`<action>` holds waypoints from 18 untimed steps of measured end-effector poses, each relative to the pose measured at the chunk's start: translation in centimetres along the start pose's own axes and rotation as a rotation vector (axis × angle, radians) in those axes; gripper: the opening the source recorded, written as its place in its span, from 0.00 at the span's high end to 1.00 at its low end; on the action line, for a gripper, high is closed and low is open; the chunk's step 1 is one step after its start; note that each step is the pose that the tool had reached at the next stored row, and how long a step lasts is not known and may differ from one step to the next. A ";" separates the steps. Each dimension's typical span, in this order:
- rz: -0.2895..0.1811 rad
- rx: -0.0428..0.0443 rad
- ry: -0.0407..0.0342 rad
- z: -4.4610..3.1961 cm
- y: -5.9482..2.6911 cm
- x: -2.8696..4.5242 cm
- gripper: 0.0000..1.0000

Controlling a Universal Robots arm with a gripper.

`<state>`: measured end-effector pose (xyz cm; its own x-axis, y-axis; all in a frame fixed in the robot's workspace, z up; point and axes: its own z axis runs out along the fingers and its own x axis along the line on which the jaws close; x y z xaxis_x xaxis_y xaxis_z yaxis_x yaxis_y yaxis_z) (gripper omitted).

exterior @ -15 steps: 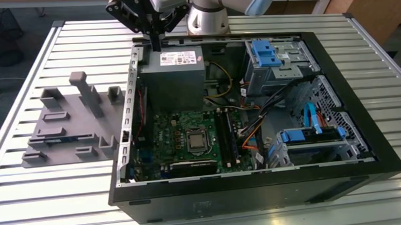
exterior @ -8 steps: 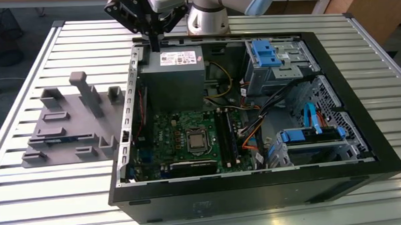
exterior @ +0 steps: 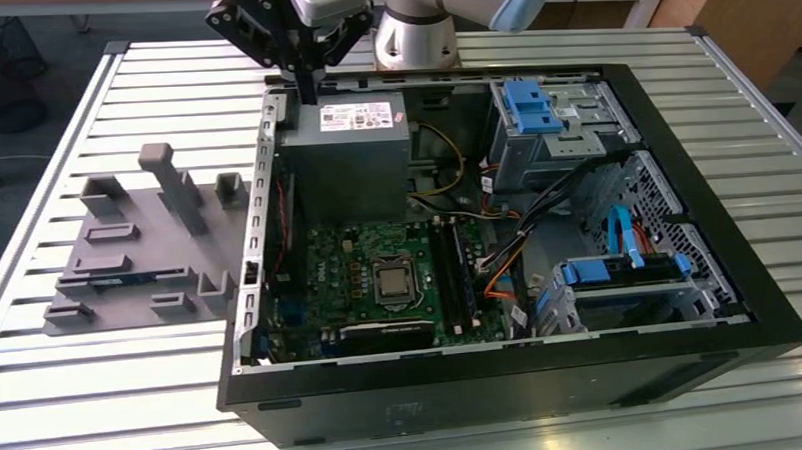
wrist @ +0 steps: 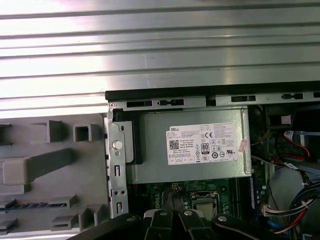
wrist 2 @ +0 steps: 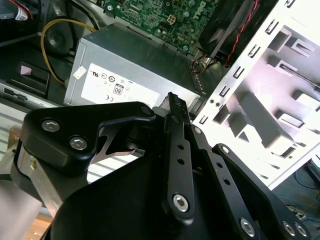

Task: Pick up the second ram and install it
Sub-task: 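Reach for the second ram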

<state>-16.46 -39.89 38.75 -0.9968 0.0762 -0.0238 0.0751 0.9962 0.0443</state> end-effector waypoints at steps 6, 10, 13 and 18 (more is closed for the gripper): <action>0.000 0.0000 0.0001 0.06 -0.02 0.19 0.89; 0.000 0.0000 0.0002 0.10 -0.03 0.31 0.89; 0.000 0.0001 0.0004 0.13 -0.04 0.40 0.89; 0.000 0.0001 0.0005 0.19 -0.05 0.54 0.89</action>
<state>-16.99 -39.90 38.55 -0.9968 0.0762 -0.0233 0.0751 0.9962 0.0442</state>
